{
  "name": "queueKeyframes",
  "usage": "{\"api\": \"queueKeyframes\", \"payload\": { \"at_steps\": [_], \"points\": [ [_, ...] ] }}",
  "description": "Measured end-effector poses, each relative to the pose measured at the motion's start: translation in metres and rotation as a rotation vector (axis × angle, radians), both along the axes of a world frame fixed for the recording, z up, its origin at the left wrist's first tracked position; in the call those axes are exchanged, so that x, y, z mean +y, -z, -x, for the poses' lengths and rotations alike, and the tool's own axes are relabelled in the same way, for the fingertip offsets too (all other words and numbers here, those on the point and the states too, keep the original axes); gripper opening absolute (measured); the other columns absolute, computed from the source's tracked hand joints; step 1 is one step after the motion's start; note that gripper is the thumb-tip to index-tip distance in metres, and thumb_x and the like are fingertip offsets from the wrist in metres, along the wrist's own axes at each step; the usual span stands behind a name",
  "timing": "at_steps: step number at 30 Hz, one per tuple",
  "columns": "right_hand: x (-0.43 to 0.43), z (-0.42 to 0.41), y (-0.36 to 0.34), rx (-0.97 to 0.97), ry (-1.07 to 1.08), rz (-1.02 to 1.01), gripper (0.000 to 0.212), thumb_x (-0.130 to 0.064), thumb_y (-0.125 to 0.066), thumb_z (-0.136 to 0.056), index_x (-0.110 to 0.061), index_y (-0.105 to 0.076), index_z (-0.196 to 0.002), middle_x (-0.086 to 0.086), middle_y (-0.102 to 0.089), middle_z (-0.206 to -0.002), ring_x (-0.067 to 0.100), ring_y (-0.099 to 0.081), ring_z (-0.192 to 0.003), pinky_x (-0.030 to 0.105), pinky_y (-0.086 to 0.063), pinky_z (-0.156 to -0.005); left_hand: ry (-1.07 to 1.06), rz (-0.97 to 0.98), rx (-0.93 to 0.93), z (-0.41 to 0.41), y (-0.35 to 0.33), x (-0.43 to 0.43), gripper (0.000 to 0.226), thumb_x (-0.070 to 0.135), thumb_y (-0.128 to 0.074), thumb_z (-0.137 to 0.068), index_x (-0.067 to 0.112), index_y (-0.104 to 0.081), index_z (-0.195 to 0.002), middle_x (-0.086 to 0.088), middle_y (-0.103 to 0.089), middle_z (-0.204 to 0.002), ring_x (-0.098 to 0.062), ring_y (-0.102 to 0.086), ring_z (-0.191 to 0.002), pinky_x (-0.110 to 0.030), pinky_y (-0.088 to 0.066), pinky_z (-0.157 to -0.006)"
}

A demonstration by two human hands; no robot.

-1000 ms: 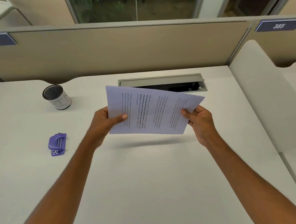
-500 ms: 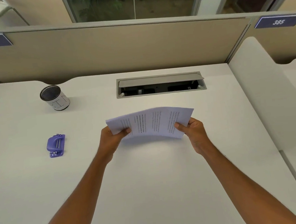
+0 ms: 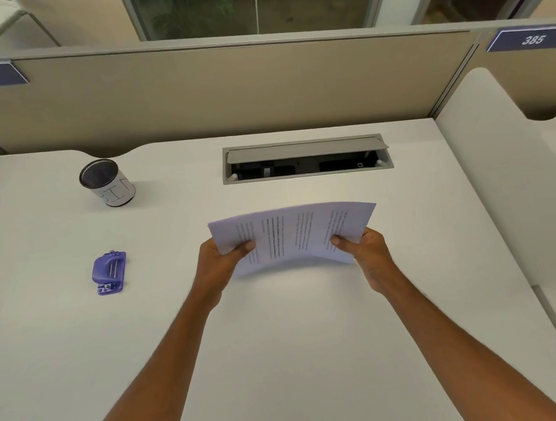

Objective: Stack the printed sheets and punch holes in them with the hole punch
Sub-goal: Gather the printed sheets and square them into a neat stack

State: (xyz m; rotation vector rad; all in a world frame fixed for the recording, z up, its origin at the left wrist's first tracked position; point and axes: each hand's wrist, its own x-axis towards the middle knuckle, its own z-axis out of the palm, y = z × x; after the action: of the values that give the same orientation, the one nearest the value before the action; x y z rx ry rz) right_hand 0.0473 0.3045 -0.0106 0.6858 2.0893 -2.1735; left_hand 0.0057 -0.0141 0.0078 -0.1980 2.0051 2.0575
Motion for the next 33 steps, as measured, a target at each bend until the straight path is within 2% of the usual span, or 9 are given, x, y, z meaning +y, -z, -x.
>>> {"api": "queueKeyframes", "payload": {
  "at_steps": [3, 9, 11, 13, 15, 18, 20, 27, 33],
  "points": [
    [0.007, 0.000, -0.002, 0.003, -0.033, 0.000, 0.029, -0.016, -0.088, -0.090, -0.029, -0.079, -0.115, -0.010, -0.085, -0.114, 0.016, -0.081, -0.103, 0.022, -0.065, -0.081, 0.011, -0.029, -0.006, 0.002, -0.006, -0.003, 0.039, 0.031, -0.089, -0.084, 0.027, -0.080, -0.122, -0.001, -0.085, -0.121, -0.028, -0.082, -0.110, -0.046, -0.067, -0.093],
    [0.024, -0.005, -0.003, 0.007, -0.018, 0.099, 0.030, -0.011, -0.083, -0.095, -0.017, -0.076, -0.124, 0.004, -0.083, -0.124, 0.037, -0.077, -0.118, 0.037, -0.064, -0.092, -0.046, -0.191, 0.008, 0.010, -0.015, -0.012, 0.034, 0.023, -0.089, -0.086, 0.030, -0.082, -0.119, -0.006, -0.082, -0.129, -0.029, -0.079, -0.117, -0.045, -0.068, -0.096],
    [0.020, -0.007, -0.005, 0.026, -0.008, 0.190, 0.041, -0.012, -0.082, -0.095, -0.012, -0.072, -0.134, 0.009, -0.081, -0.127, 0.035, -0.078, -0.115, 0.044, -0.063, -0.097, -0.066, -0.253, 0.009, 0.010, -0.016, -0.010, 0.037, 0.019, -0.087, -0.089, 0.029, -0.080, -0.123, -0.008, -0.080, -0.133, -0.031, -0.077, -0.122, -0.050, -0.065, -0.101],
    [0.010, -0.007, -0.011, 0.048, -0.003, 0.316, 0.054, -0.011, -0.082, -0.091, -0.010, -0.066, -0.142, 0.009, -0.079, -0.132, 0.032, -0.078, -0.115, 0.043, -0.064, -0.096, -0.091, -0.315, -0.005, 0.008, -0.017, -0.005, 0.041, 0.015, -0.086, -0.090, 0.026, -0.077, -0.129, -0.009, -0.078, -0.137, -0.033, -0.075, -0.125, -0.052, -0.064, -0.103],
    [-0.004, -0.004, -0.018, 0.072, 0.002, 0.428, 0.056, -0.008, -0.082, -0.088, -0.008, -0.066, -0.142, 0.009, -0.078, -0.131, 0.032, -0.075, -0.118, 0.041, -0.065, -0.095, -0.099, -0.381, -0.020, 0.004, -0.017, 0.004, 0.040, 0.011, -0.084, -0.093, 0.025, -0.077, -0.129, -0.009, -0.077, -0.139, -0.030, -0.075, -0.127, -0.051, -0.063, -0.105],
    [-0.027, 0.000, -0.026, 0.117, -0.002, 0.537, 0.057, -0.001, -0.077, -0.092, -0.010, -0.062, -0.146, 0.016, -0.072, -0.143, 0.034, -0.071, -0.129, 0.046, -0.062, -0.106, -0.128, -0.467, -0.049, -0.006, -0.016, 0.021, 0.036, 0.006, -0.079, -0.096, 0.028, -0.080, -0.125, -0.007, -0.079, -0.137, -0.025, -0.076, -0.125, -0.050, -0.062, -0.106],
    [-0.040, 0.002, -0.029, 0.143, -0.001, 0.576, 0.058, 0.005, -0.072, -0.097, -0.010, -0.059, -0.151, 0.017, -0.069, -0.148, 0.035, -0.068, -0.136, 0.049, -0.059, -0.111, -0.171, -0.522, -0.075, -0.012, -0.015, 0.034, 0.040, 0.004, -0.077, -0.098, 0.025, -0.075, -0.132, -0.007, -0.078, -0.138, -0.028, -0.073, -0.128, -0.050, -0.062, -0.106],
    [-0.065, 0.005, -0.037, 0.209, 0.027, 0.525, 0.058, 0.005, -0.078, -0.094, -0.019, -0.065, -0.145, 0.013, -0.071, -0.147, 0.033, -0.070, -0.134, 0.049, -0.061, -0.108, -0.238, -0.678, -0.131, -0.025, -0.007, 0.068, 0.045, 0.001, -0.067, -0.105, 0.021, -0.065, -0.145, -0.012, -0.071, -0.149, -0.034, -0.068, -0.138, -0.061, -0.054, -0.116],
    [-0.049, 0.007, -0.044, 0.155, 0.035, 0.381, 0.042, 0.002, -0.083, -0.090, -0.020, -0.079, -0.126, 0.009, -0.080, -0.133, 0.030, -0.077, -0.122, 0.047, -0.065, -0.099, -0.254, -0.631, -0.155, -0.023, 0.000, 0.049, 0.042, 0.003, -0.076, -0.100, 0.023, -0.073, -0.136, -0.008, -0.077, -0.141, -0.025, -0.075, -0.128, -0.050, -0.064, -0.103]
  ]
}}
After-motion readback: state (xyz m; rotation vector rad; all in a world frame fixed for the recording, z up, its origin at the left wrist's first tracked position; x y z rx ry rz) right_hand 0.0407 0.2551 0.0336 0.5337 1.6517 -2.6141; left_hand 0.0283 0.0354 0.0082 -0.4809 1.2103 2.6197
